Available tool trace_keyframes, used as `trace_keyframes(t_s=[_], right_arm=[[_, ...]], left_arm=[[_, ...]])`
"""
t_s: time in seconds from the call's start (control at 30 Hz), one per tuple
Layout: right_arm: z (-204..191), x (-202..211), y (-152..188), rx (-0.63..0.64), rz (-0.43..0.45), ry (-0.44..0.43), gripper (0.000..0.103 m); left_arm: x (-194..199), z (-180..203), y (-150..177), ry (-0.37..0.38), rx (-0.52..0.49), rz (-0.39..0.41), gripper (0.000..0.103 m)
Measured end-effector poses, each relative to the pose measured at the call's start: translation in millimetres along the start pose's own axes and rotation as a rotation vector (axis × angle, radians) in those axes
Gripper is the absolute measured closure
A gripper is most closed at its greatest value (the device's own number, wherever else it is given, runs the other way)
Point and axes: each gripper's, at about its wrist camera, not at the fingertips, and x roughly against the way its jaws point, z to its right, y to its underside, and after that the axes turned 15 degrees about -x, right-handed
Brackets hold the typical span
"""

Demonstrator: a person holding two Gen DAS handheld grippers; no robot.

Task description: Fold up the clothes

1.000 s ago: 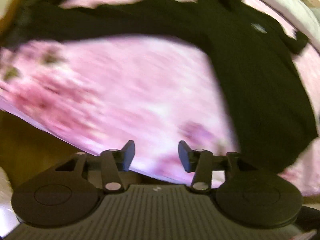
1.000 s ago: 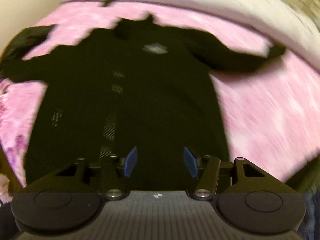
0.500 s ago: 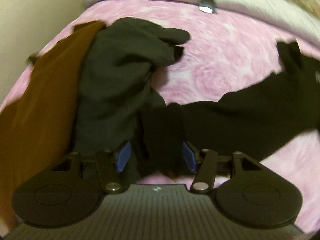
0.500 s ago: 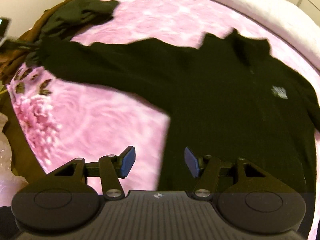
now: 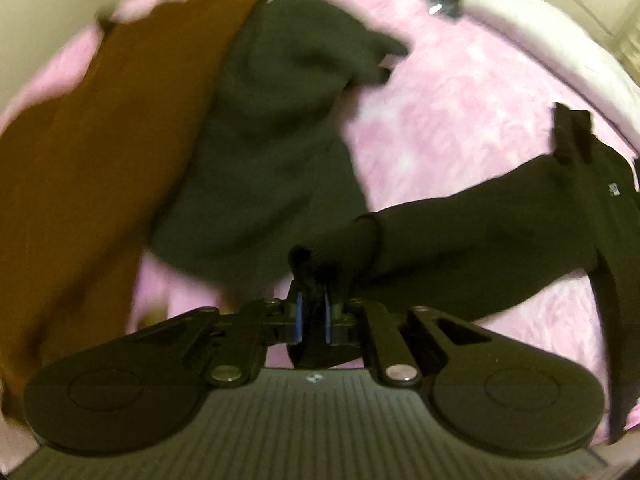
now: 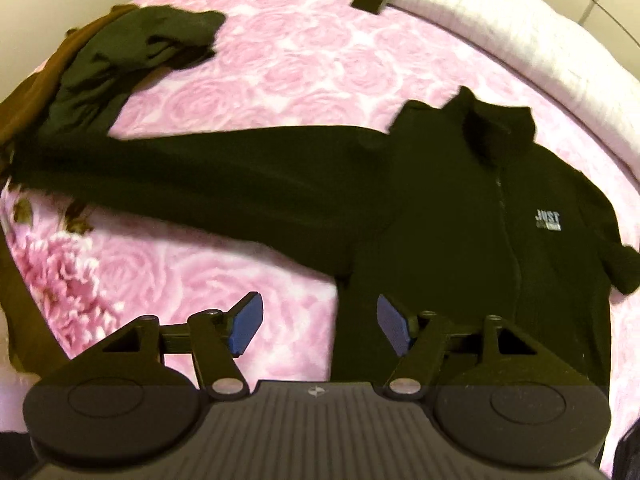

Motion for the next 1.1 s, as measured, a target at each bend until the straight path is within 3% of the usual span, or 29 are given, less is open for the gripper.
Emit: trace_keyframes(t_s=[0.07,0.23,0.4,0.6,0.73,0.9,1.0,1.1], right_arm=[[4.0,1.5,4.1,-0.012,-0.002,0.007,0.035],[13.8,5.2,14.5,-0.044,-0.007,0.024,0.03],[41.9,10.9,22.3,-0.126,0.015,0.063,0.03],[128.4,29.8,24.8,-0.281,0.132,0.125,0.03],[214.7,43.1,28.7,-0.312,0.226,0.163,0.03],[365.4,49.1,37.2,-0.328,0.302,0.168,0.027],[462.6,46.5,41.6,-0.409,0.321,0.139,0.027],[541.7,44.7,46.4,-0.473,0.339,0.115,0.027]], left_arm=[[-18.9,1.1,10.6,0.001,0.013,-0.048,0.092],[-32.9,-3.4,15.3,-0.05,0.017,-0.104,0.07],[-6.0,-5.7,7.7,-0.15,-0.001,-0.129,0.076],[24.5,31.4,-30.4,-0.199,-0.095,-0.039,0.074],[22.1,100.7,-65.1,-0.185,-0.162,0.026,0.074],[21.0,222.9,-89.4,-0.184,-0.227,0.078,0.065],[21.1,313.7,-86.3,-0.204,-0.238,0.061,0.06],[3.1,410.7,-80.1,-0.148,-0.246,0.005,0.059]])
